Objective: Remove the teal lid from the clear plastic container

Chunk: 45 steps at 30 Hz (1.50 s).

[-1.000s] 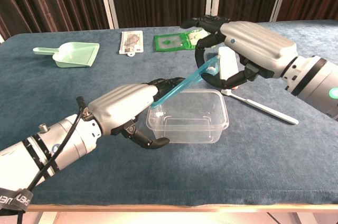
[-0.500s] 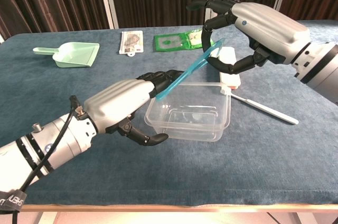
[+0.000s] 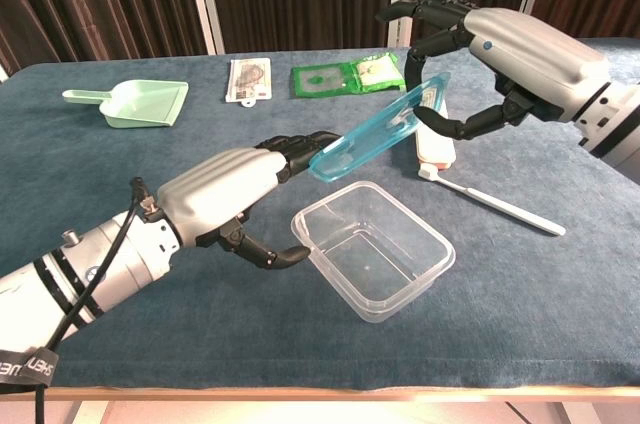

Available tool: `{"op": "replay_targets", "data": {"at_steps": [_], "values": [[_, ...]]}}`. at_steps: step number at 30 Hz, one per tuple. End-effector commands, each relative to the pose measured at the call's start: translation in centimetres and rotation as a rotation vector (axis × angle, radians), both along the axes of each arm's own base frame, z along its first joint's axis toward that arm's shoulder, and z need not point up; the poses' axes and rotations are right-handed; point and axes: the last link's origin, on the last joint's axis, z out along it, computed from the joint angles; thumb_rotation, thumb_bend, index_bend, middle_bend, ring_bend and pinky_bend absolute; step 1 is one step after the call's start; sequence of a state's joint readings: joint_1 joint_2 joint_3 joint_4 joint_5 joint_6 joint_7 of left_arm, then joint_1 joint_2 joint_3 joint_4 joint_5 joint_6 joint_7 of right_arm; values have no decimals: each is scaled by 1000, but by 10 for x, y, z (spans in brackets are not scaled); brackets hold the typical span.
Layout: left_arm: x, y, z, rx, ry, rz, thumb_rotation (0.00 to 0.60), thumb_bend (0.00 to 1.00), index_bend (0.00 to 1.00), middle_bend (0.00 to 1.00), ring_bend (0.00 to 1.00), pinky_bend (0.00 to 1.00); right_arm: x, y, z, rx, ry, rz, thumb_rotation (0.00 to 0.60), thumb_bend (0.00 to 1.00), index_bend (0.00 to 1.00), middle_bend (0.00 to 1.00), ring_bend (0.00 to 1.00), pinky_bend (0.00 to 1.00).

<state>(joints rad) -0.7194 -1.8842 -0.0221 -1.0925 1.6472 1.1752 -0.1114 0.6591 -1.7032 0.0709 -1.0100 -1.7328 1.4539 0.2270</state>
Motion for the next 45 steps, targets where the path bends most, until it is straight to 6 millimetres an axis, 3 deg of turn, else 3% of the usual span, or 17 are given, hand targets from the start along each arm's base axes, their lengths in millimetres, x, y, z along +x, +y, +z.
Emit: {"op": "replay_targets", "data": {"at_steps": [1, 6, 13, 20, 24, 25, 29, 36, 40, 45], "values": [[0, 0, 2, 8, -4, -16, 600, 283, 0, 0, 0, 0, -2, -2, 5, -20, -12, 4, 600, 645, 758, 210, 8, 0], [-5, -2, 18, 56, -8, -52, 600, 282, 0, 0, 0, 0, -11, -11, 24, -101, 11, 17, 600, 646, 758, 210, 9, 0], [-41, 6, 63, 149, 18, 20, 600, 285, 0, 0, 0, 0, -40, -36, 52, -234, 135, -46, 600, 645, 758, 210, 11, 0], [-71, 18, 92, 198, 11, 140, 600, 319, 0, 0, 0, 0, -58, -47, 34, -220, 252, -84, 600, 645, 739, 211, 11, 0], [-79, 21, 97, 213, 21, 164, 600, 331, 0, 0, 0, 0, -63, -46, 24, -202, 295, -76, 600, 644, 709, 211, 11, 0], [-84, 22, 99, 218, 23, 182, 600, 334, 0, 0, 0, 0, -68, -43, 18, -186, 334, -69, 600, 643, 690, 211, 11, 0], [-96, 24, 105, 225, 17, 217, 600, 335, 0, 0, 0, 0, -90, -33, 8, -95, 404, -96, 600, 592, 456, 159, 1, 0], [-103, 19, 108, 230, 21, 221, 600, 336, 0, 0, 0, 0, -114, -18, 16, 60, 405, -209, 600, 299, 43, 2, 0, 0], [-108, 14, 112, 232, 23, 232, 600, 336, 0, 0, 0, 0, -125, -3, 32, 143, 483, -264, 600, 195, 0, 0, 0, 0], [-118, 0, 127, 242, 32, 246, 600, 336, 0, 0, 0, 0, -134, 28, 68, 247, 585, -365, 600, 106, 0, 0, 0, 0]]}}
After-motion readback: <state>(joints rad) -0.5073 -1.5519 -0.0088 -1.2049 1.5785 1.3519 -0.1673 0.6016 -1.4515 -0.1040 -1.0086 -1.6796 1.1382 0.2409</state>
